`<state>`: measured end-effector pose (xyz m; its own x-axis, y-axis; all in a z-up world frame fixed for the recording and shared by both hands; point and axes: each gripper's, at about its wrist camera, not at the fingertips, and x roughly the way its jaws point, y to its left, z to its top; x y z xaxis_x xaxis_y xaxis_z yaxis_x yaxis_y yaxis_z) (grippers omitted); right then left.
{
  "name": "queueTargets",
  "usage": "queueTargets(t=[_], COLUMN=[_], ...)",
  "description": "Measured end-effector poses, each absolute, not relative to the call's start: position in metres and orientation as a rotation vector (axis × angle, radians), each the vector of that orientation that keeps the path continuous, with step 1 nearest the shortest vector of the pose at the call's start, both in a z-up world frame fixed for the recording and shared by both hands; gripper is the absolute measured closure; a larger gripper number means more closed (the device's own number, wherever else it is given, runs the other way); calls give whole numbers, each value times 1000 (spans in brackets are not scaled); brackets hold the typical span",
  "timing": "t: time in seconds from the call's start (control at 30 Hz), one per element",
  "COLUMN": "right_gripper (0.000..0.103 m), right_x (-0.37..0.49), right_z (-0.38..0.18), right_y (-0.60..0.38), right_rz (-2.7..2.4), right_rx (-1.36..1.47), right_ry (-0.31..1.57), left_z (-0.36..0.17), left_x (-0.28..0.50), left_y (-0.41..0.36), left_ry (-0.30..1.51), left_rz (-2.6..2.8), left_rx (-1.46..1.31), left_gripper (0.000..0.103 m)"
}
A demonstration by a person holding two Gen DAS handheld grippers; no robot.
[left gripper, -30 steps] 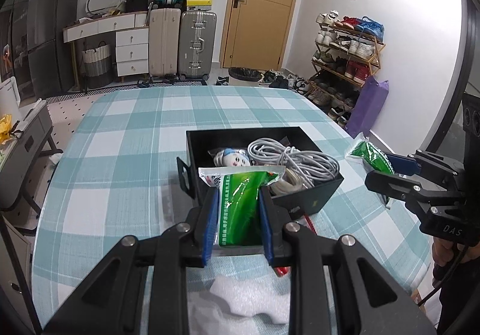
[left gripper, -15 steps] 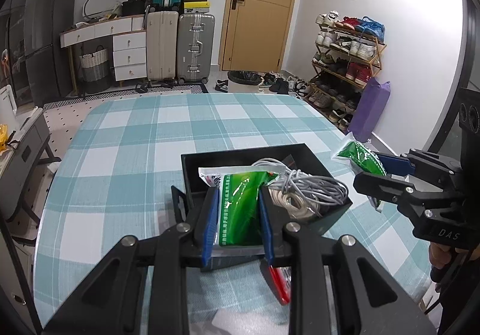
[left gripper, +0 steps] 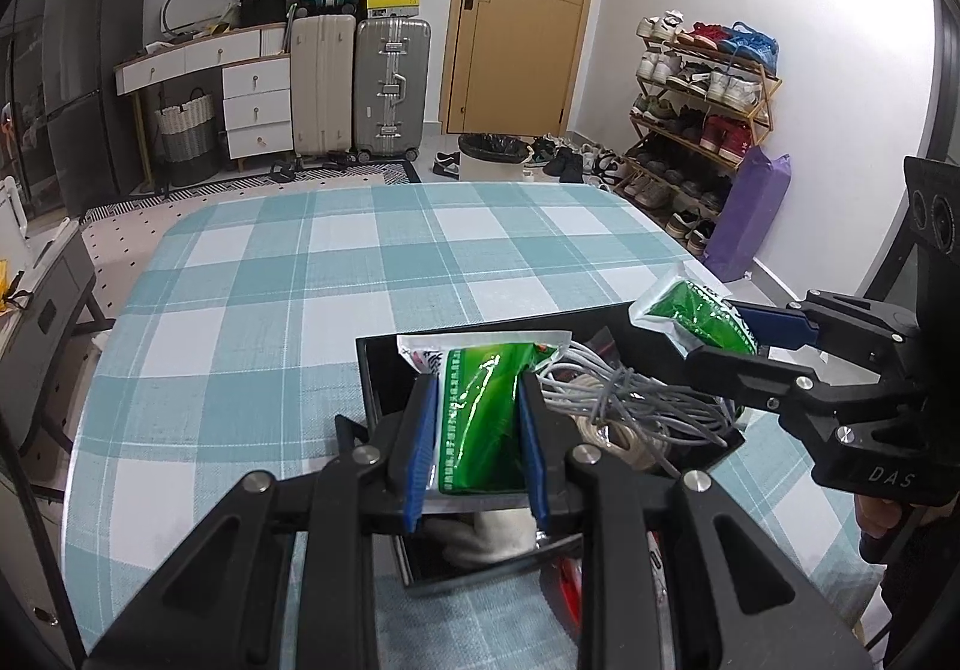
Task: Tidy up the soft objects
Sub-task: 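Carry both green sachets over the black box and lower them in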
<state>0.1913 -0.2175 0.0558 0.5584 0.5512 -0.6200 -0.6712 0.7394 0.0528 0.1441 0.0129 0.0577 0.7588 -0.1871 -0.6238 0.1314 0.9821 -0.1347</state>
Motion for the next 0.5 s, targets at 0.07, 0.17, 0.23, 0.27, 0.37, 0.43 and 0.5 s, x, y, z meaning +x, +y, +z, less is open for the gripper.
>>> queueTargets(t=[0.07,0.17,0.23,0.27,0.37,0.43,0.5], right_gripper=[63,63,63,63,63,63,63], right_x=[196,202,205,207,212,214,218], right_z=[53,46,43,42,37,33,28], right_y=[-216,-213,-211,-211,-209,-208,-206], right_rz=[730,726,723,723,724,730,731], right_rx=[-200,-204,-203,-202,-194,-187,-181], right_ry=[664,681,686,689,704,716,733], left_z=[56,53,51,50,48,46,44], left_x=[147,151,153,154,156,157,158], left_y=[13,12,12,12,11,10,9], left_ry=[690,694,695,696,697,700,704], left_rz=[-175,-177,-175,-176,-184,-186,-188], left_rx=[-85,-84,-83,-86,-89,-88,-88], left_gripper=[79,79,79,79,79,79,79])
